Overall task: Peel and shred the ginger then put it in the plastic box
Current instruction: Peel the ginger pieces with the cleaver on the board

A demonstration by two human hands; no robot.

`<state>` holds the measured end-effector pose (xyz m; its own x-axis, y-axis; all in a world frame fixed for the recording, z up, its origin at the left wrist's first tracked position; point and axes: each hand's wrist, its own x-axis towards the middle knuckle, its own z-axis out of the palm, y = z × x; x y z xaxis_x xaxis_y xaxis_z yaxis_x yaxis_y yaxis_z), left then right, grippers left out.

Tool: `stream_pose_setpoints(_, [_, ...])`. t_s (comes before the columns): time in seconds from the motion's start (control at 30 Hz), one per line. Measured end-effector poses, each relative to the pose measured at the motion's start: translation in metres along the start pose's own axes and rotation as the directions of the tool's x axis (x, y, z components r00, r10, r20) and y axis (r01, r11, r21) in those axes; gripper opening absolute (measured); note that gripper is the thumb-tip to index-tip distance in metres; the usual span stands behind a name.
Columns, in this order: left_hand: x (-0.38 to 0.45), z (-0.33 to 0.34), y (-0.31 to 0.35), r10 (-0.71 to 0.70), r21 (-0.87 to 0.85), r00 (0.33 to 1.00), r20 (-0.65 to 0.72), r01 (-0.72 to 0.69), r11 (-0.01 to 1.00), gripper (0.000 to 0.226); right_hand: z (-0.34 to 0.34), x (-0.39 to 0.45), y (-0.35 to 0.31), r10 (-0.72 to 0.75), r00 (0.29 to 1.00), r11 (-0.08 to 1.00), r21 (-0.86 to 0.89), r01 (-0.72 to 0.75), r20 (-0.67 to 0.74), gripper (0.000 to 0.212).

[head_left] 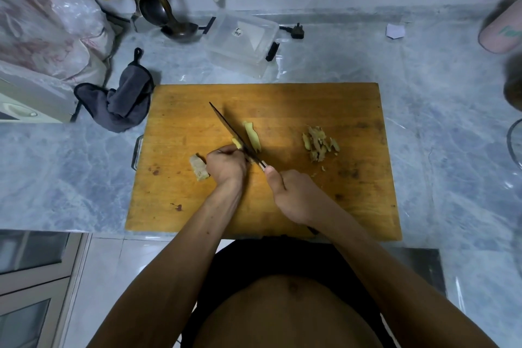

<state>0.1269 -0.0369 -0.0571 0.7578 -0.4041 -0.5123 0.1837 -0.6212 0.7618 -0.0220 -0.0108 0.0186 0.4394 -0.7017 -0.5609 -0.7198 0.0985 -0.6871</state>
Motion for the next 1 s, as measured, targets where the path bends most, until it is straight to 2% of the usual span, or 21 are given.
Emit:
stream_pose_setpoints(0.13, [-0.019, -0.008, 0.012, 0.075, 0.074, 0.996, -0.041, -0.072, 0.995, 0.021, 0.017, 0.006, 0.0, -0.026, 0.999, 1.0, -0.008, 0.026, -0.043, 0.057])
stream_pose_setpoints(0.27, [-0.023, -0.012, 0.01, 0.084, 0.051, 0.996, 0.01, -0.085, 0.995, 0.025, 0.024, 0.003, 0.002, -0.03, 0.996, 0.999, 0.007, 0.031, -0.078, 0.057])
stream_pose_setpoints(0.33, [-0.023, -0.014, 0.009, 0.055, -0.002, 0.998, 0.031, -0.055, 0.998, 0.029, 0.023, 0.004, 0.003, -0.025, 0.997, 1.0, 0.014, 0.026, -0.071, 0.056])
stream_pose_setpoints(0.43, [-0.016, -0.013, 0.005, -0.075, -0.141, 0.995, 0.069, 0.084, 0.987, 0.036, 0.017, 0.008, 0.007, -0.035, 0.995, 0.999, 0.006, 0.035, -0.096, 0.055])
stream_pose_setpoints(0.5, [-0.01, -0.012, 0.003, -0.124, -0.171, 0.989, 0.079, 0.136, 0.976, 0.034, 0.011, 0.008, 0.008, -0.037, 0.995, 0.999, 0.036, 0.04, -0.087, 0.057])
stream_pose_setpoints(0.63, [-0.009, -0.009, 0.003, -0.125, -0.195, 0.988, 0.092, 0.141, 0.971, 0.032, 0.002, 0.005, 0.006, -0.033, 0.998, 0.997, 0.065, 0.037, -0.058, 0.059])
stream_pose_setpoints(1.0, [-0.01, -0.006, 0.007, -0.126, -0.21, 0.99, 0.069, 0.138, 0.968, 0.025, 0.0, -0.018, 0.008, -0.097, 0.989, 0.995, 0.01, 0.098, -0.113, 0.056])
